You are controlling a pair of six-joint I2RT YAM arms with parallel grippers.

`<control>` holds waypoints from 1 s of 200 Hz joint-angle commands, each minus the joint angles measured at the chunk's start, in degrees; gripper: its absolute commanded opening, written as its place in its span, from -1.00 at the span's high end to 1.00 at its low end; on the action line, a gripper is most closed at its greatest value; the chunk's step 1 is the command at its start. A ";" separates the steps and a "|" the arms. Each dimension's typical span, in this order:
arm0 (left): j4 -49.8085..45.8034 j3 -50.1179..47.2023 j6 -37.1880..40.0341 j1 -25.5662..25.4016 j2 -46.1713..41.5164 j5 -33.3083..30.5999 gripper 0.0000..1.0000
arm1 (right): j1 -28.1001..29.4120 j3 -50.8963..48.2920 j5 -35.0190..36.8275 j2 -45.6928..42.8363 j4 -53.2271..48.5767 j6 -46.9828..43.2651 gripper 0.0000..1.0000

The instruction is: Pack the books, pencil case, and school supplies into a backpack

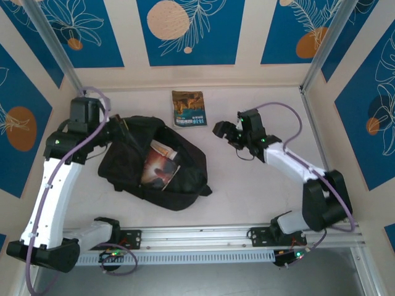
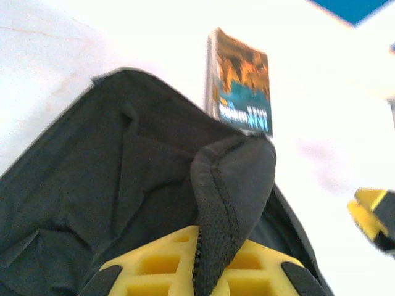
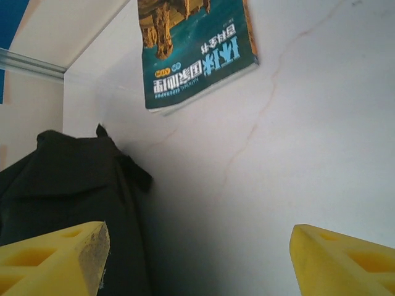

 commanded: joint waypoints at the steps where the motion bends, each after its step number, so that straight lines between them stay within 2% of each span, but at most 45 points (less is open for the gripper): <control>1: 6.42 8.20 -5.42 3.42 0.95 -12.36 1.00 | -0.40 8.48 -1.00 7.61 -2.66 -1.83 -0.56; 21: 5.44 12.11 -3.52 4.96 2.65 -19.52 1.00 | -0.54 16.35 -0.85 15.59 -6.61 -2.52 -0.56; 43: 5.53 16.84 -1.27 7.00 6.43 -21.01 1.00 | -1.11 22.01 -3.14 23.10 -7.14 -1.54 -0.56; 69: 6.01 21.73 1.45 7.92 12.69 -17.98 1.00 | -1.63 29.67 -5.84 31.57 -9.43 -0.96 -0.54; 84: 6.37 21.19 2.10 7.98 15.90 -14.47 1.00 | -1.70 34.19 -7.41 36.04 -10.89 -1.06 -0.53; 117: 10.49 14.11 1.07 6.92 22.08 6.83 1.00 | -2.20 42.07 -9.08 43.73 -14.89 -0.85 -0.47; 132: 10.00 12.02 1.80 5.47 25.33 11.72 1.00 | -2.53 44.44 -10.30 46.22 -16.11 -0.46 -0.43; 147: 9.99 10.11 4.04 3.10 26.99 12.60 1.00 | -2.48 46.28 -11.17 47.64 -16.77 -1.64 -0.35; 173: 9.07 8.06 6.49 0.80 27.68 6.87 0.97 | -1.45 49.68 -5.00 47.35 -20.52 -7.72 -0.22; 188: 8.99 6.50 6.00 0.81 27.72 5.25 0.90 | -0.95 51.89 -3.49 47.78 -21.44 -10.56 0.01; 200: 10.33 4.24 5.11 0.79 27.26 6.36 0.88 | -0.31 55.35 -1.47 49.30 -23.57 -12.30 0.14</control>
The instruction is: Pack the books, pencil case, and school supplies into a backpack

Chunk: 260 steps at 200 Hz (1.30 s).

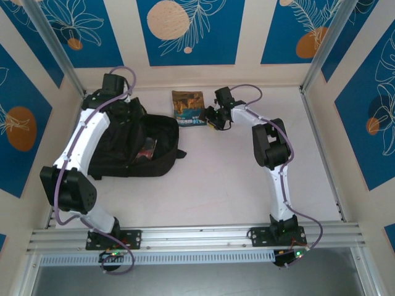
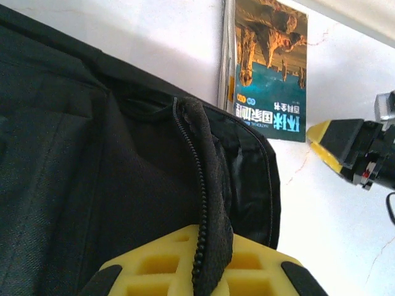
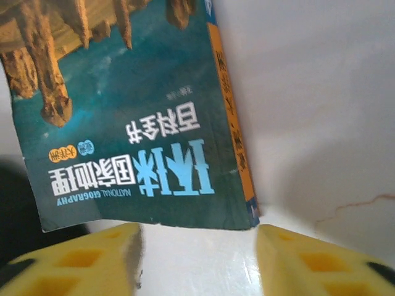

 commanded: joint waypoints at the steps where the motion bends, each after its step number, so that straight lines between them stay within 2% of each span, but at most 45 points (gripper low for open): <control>1: 2.73 -3.26 0.57 0.41 -1.23 0.02 0.88 | 1.35 6.51 4.12 1.50 -4.73 -5.79 0.14; 19: 4.88 -6.02 -0.75 0.18 -2.28 1.85 0.77 | 2.43 13.22 3.75 5.78 -7.31 -7.17 0.24; 39: 4.30 -6.27 -0.33 -0.31 -2.66 1.59 0.65 | 3.47 25.98 3.74 13.67 -14.84 -7.89 0.41; 70: 2.78 -5.92 0.82 -0.47 -4.40 0.31 0.52 | 3.96 54.45 4.07 30.33 -31.50 -7.12 0.45; 93: 2.33 -6.01 1.34 -0.70 -5.84 -0.72 0.24 | 3.96 75.68 4.35 42.50 -43.54 -5.25 0.57; 119: 1.91 -5.29 1.95 -0.91 -6.64 -0.80 0.05 | 4.78 69.39 9.65 40.81 -46.56 -6.90 0.59; 160: 0.44 -2.64 3.57 -2.21 -7.53 -3.44 -0.09 | 5.76 70.95 17.23 41.22 -56.42 -11.64 0.47; 181: -0.75 -1.08 4.96 -2.95 -8.15 -5.72 -0.16 | 6.43 75.63 22.33 42.99 -63.13 -14.34 0.45; 217: -2.33 2.05 7.23 -5.08 -7.92 -10.49 -0.23 | 5.49 73.11 25.09 42.02 -67.71 -14.12 0.47; 244: -2.91 8.40 9.20 -8.32 -3.58 -12.81 -0.35 | 6.07 75.10 26.20 39.85 -67.23 -14.66 0.48; 260: -5.20 14.57 8.82 -9.58 1.78 -12.19 -0.36 | 6.08 71.07 26.57 36.09 -65.64 -15.93 0.48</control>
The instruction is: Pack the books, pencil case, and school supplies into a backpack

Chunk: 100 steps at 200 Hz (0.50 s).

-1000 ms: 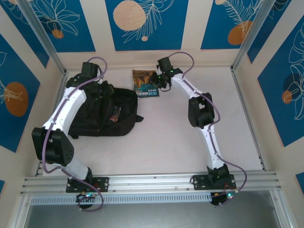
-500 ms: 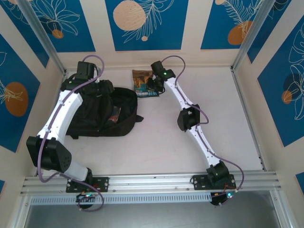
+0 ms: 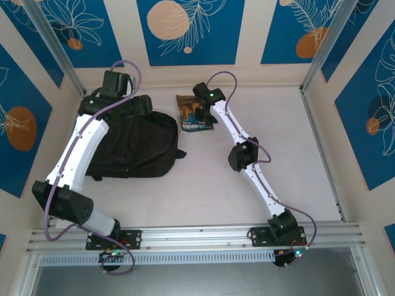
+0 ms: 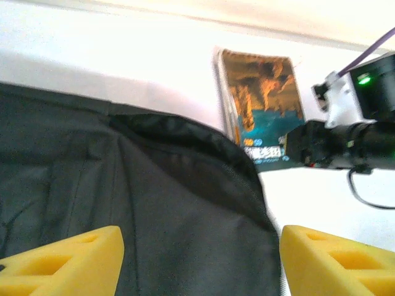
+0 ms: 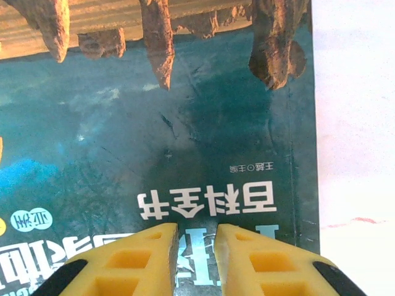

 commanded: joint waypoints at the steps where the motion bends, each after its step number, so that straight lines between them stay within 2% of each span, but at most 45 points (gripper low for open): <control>1: -2.94 7.90 1.78 -2.12 6.43 -1.67 -0.36 | -0.49 -4.25 4.25 -1.23 -9.50 -2.16 0.48; 21: -3.22 12.22 0.52 -3.58 11.48 1.05 -0.37 | -2.04 -8.73 3.85 -2.65 -10.72 -1.85 0.48; 36: -2.17 13.27 0.82 -5.80 14.08 0.26 -0.38 | -2.48 -11.99 3.97 -2.84 -11.60 -1.61 0.48; 55: -3.23 15.35 0.53 -8.04 17.85 1.10 -0.38 | -1.40 -20.37 6.39 -5.35 -9.89 -2.34 0.48; 64: -3.28 15.67 -0.15 -8.94 19.02 1.12 -0.38 | -0.72 -29.14 8.24 -9.53 -5.81 -2.75 0.48; 70: -2.90 15.48 -0.53 -9.47 19.52 1.18 -0.38 | -0.56 -39.31 8.37 -14.42 0.36 -3.12 0.48; 87: -2.55 15.37 -1.59 -10.83 20.57 0.60 -0.39 | -2.85 -66.48 3.12 -30.64 19.60 -1.24 0.45; 100: -2.22 15.04 -2.27 -11.55 21.19 0.49 -0.40 | -5.38 -76.22 -1.04 -36.48 25.07 -0.09 0.43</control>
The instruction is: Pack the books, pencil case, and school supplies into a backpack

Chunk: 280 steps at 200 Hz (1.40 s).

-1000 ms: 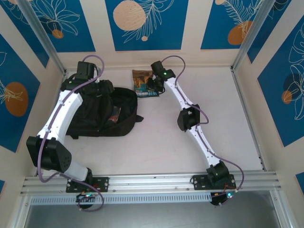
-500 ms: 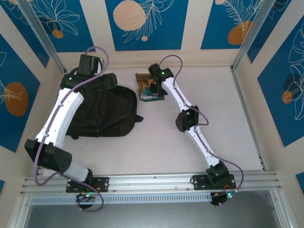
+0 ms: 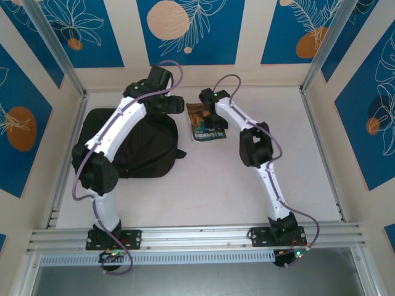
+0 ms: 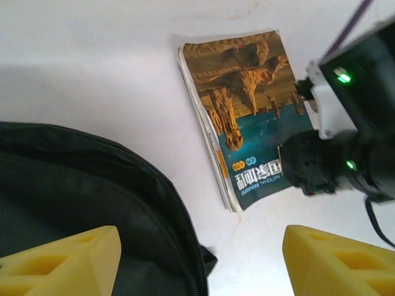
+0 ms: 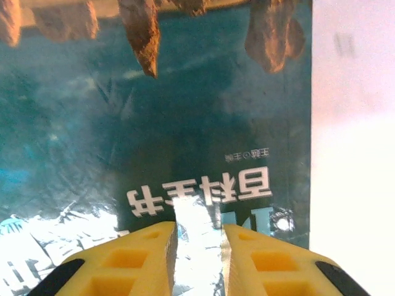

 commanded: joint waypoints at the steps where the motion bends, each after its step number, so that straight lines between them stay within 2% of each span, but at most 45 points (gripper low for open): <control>1: -0.56 1.63 -1.76 -1.33 0.10 0.21 -0.40 | -4.09 -19.21 -4.86 -6.92 9.39 1.49 0.43; 31: 1.64 -1.27 -4.42 -3.04 0.94 2.44 -0.40 | -4.14 -31.98 -4.36 -13.74 13.49 -0.87 0.34; 67: 4.39 -5.68 -8.78 -6.65 1.22 5.44 -0.40 | -3.55 -44.41 -6.95 -22.20 17.73 1.29 0.34; 95: 4.99 -8.75 -12.50 -9.07 1.57 4.85 -0.40 | 0.11 -52.62 -9.41 -28.15 19.08 2.56 0.33; 121: 7.97 -14.48 -14.98 -10.87 1.13 6.20 -0.38 | 3.23 -62.16 -17.06 -34.01 23.32 6.57 0.33; 171: 9.30 -21.66 -14.57 -14.70 2.52 3.84 -0.32 | 8.61 -76.46 -24.76 -49.05 29.77 12.71 0.33; 191: 10.47 -23.57 -14.06 -14.78 3.63 3.73 -0.25 | 6.48 -78.55 -27.39 -57.16 32.14 13.14 0.24; 215: 11.20 -23.87 -12.71 -14.85 5.72 5.31 -0.11 | -0.22 -80.11 -28.28 -63.31 34.39 14.25 -0.06; 245: 13.46 -25.01 -11.65 -14.90 7.93 8.47 0.01 | -11.20 -82.75 -32.16 -65.01 40.02 15.55 -0.07; 280: 15.21 -26.36 -11.68 -14.82 9.91 10.97 0.13 | -17.58 -82.28 -34.45 -61.03 42.66 15.19 -0.05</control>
